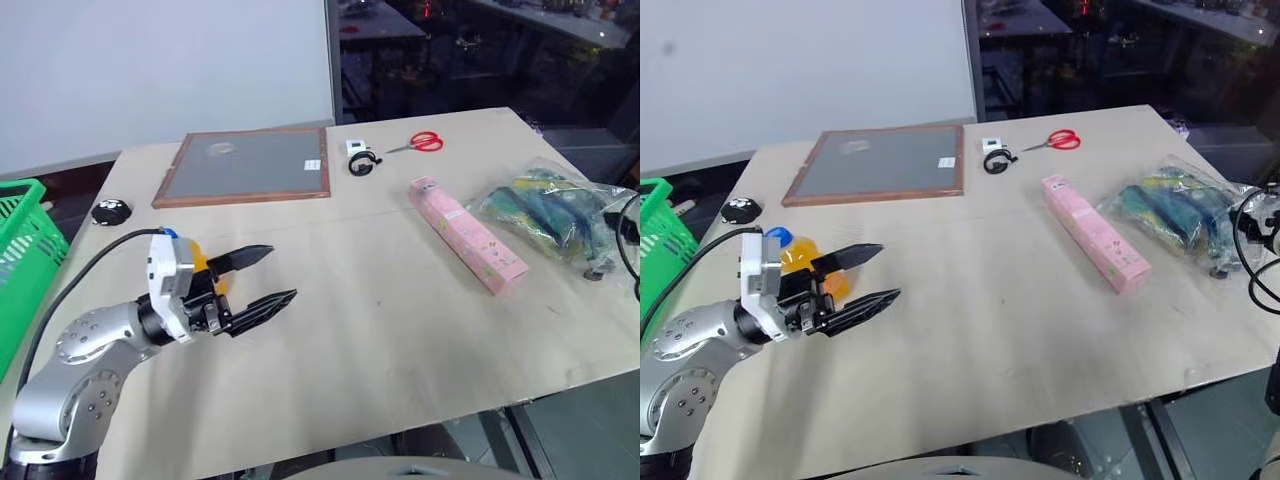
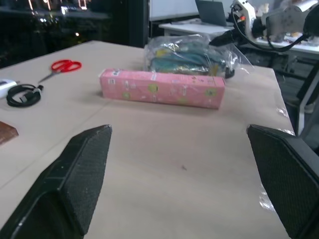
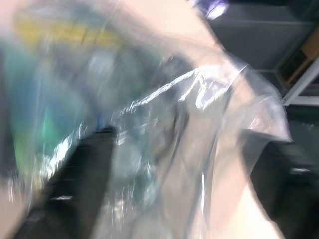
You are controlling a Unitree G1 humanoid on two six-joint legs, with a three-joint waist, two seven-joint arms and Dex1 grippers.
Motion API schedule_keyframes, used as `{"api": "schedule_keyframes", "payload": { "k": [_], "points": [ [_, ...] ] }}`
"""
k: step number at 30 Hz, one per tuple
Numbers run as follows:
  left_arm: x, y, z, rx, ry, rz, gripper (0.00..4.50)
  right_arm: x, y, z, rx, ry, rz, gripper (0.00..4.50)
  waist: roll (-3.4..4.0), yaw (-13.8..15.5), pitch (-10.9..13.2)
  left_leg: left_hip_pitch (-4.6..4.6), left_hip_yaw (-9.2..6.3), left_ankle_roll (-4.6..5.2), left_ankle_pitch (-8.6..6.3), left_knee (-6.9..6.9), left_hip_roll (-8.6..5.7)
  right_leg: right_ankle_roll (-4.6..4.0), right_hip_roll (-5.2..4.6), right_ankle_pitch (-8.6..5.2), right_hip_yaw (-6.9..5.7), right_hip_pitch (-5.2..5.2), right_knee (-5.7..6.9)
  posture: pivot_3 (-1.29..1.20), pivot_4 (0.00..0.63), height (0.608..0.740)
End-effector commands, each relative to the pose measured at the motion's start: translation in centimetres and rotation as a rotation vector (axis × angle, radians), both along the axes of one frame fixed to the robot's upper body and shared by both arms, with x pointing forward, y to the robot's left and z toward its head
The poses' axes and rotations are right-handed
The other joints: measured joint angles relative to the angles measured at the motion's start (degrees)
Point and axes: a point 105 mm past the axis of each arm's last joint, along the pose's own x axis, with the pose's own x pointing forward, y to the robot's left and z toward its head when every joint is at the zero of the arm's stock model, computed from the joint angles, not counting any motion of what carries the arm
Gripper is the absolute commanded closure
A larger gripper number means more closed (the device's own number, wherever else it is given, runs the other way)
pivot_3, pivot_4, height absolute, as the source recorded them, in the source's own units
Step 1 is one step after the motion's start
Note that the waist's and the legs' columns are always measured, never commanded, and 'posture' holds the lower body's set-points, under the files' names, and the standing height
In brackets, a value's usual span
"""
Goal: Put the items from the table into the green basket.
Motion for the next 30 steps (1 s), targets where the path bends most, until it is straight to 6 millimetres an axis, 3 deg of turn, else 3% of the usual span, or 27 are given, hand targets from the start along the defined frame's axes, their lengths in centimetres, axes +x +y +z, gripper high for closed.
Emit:
{"api": "schedule_keyframes", "payload": {
  "k": [1, 7, 11, 19, 21, 30],
  "points": [
    [-0.2, 0.1, 0.6, 0.006, -0.036, -0.002, 0.0, -0.5, 0.6, 4.3, -0.103, -0.032, 0.132, 0.02, 0.02, -0.02, -0.02, 0.02, 0.0, 0.0, 0.0, 0.01, 0.0, 0.01, 0.0, -0.01, 0.0, 0.0, 0.05, 0.01, 0.0, 0.74],
    [-0.1, 0.1, 0.3, 0.009, -0.031, 0.0, 0.0, -0.8, 3.2, 8.5, -0.118, -0.097, 0.313, 0.02, -0.04, -0.83, -0.05, 0.45, 0.24, 0.0, 0.0, 0.03, 0.1, 0.08, 0.11, -0.25, 0.17, 0.21, 0.25, 0.0, 0.0, 0.74],
    [-0.1, 0.2, 0.3, 0.01, -0.034, 0.003, 0.0, 0.0, 8.0, 9.0, 0.016, -0.155, 0.493, 0.02, -0.09, -1.46, -0.02, 0.68, 0.54, 0.0, 0.0, 0.02, 0.1, 0.08, 0.12, -0.27, 0.49, 0.31, 0.29, 0.0, 0.0, 0.74],
    [-0.5, 0.7, -0.2, 0.043, -0.029, 0.055, 0.0, 1.6, 18.2, 4.0, 0.21, -0.09, 0.681, 0.02, -0.63, -1.01, -0.19, 0.78, 0.53, 0.0, -0.01, 0.01, 0.21, 0.14, 0.27, -0.25, 0.54, 0.42, 0.27, 0.05, 0.0, 0.74],
    [-0.6, 1.2, -0.2, 0.053, -0.03, 0.083, 0.0, 1.9, 20.0, 3.2, 0.245, -0.071, 0.69, 0.02, -0.63, -0.63, -0.18, 0.77, 0.51, 0.01, -0.02, 0.01, 0.2, 0.3, 0.27, -0.15, 0.54, 0.41, 0.28, 0.06, 0.0, 0.74],
    [-1.5, 1.8, -0.2, 0.078, -0.025, 0.128, 0.0, 3.6, 21.5, -1.8, 0.195, 0.135, 0.601, 0.02, -0.75, 2.39, -0.13, 0.69, 0.51, 0.04, -0.04, 0.0, 0.18, 0.09, 0.25, -0.27, 0.51, 0.31, 0.24, 0.12, 0.0, 0.74]
  ]
}}
